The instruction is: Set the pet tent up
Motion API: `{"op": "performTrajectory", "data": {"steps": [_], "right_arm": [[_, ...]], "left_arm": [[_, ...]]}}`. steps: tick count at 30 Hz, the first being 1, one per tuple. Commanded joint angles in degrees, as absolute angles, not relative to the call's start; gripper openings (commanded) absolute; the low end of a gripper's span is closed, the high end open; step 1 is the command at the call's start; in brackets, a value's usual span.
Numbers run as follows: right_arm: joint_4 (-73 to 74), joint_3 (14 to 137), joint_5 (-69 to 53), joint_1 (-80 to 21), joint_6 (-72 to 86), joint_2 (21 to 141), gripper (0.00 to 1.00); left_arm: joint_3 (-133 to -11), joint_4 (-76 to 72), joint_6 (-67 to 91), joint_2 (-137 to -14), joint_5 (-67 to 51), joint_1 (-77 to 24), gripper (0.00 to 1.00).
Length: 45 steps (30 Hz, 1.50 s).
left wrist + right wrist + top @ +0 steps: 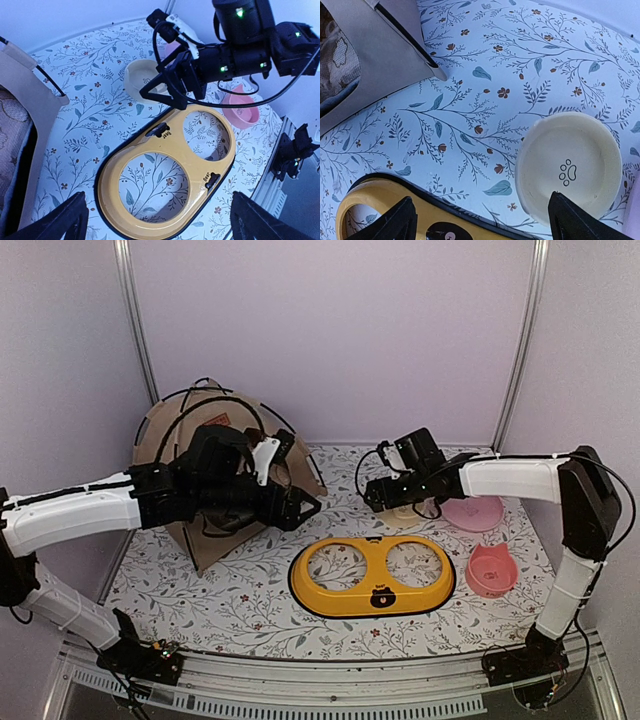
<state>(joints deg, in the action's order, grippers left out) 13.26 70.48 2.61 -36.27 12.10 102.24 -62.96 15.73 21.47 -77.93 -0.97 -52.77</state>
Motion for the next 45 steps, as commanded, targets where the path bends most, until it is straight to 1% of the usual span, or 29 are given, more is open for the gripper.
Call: {"op": "performTrajectory", "data": {"steps": [1, 4, 8, 11, 14, 17, 19, 25, 26, 28, 29, 35, 45], "right_arm": [[14.28, 75.36, 2.43, -35.51, 7.55, 107.9, 0.88], [16.02, 77.47, 4.28, -35.43, 7.08, 110.95, 0.8], [16.96, 78.13, 6.4, -35.04, 7.21, 113.23, 0.73], [17.08, 78.07, 6.75, -34.56, 7.3, 114.17, 0.68], [16.98, 78.05, 6.17, -34.36, 7.25, 115.13, 0.61], [16.93, 78.05, 5.25, -34.27, 7.22, 116.33, 0.52], [17.02, 78.05, 5.02, -34.29, 7.16, 116.88, 0.46], [17.66, 78.78, 5.63, -34.28, 6.44, 116.66, 0.21], [18.04, 79.2, 5.89, -34.28, 6.31, 116.58, 0.13], [18.94, 80.32, 6.41, -34.33, 5.74, 116.48, 0.02], [19.2, 80.79, 6.59, -34.28, 5.52, 116.38, 0.0], [20.83, 83.68, 8.35, -34.28, 3.56, 114.73, 0.0], [25.15, 88.49, 8.37, -34.39, 3.26, 107.92, 0.0]], "left_arm": [[-60.54, 16.71, 21.91, -74.34, 1.51, -51.68, 0.99], [-59.35, 16.66, 22.19, -72.26, 1.66, -51.32, 0.99], [-58.63, 16.95, 22.21, -71.25, 1.76, -51.01, 0.99], [-58.44, 17.07, 22.24, -71.19, 1.54, -50.9, 0.99], [-58.51, 16.84, 22.19, -71.68, 1.25, -50.97, 0.99], [-58.62, 16.44, 22.39, -72.25, 0.95, -50.87, 0.99], [-58.69, 16.17, 22.49, -72.54, 0.72, -50.88, 0.99], [-58.8, 15.91, 22.67, -73.28, 0.42, -50.89, 0.99], [-58.8, 15.91, 22.75, -73.3, 0.46, -50.81, 0.99], [-58.88, 15.82, 22.8, -73.45, 0.53, -50.82, 0.99], [-58.89, 15.75, 22.85, -73.52, 0.61, -50.85, 0.99], [-58.84, 15.09, 23.39, -73.41, 0.77, -50.9, 0.99], [-58.75, 14.4, 23.89, -73.22, 1.29, -50.9, 0.99]]}}
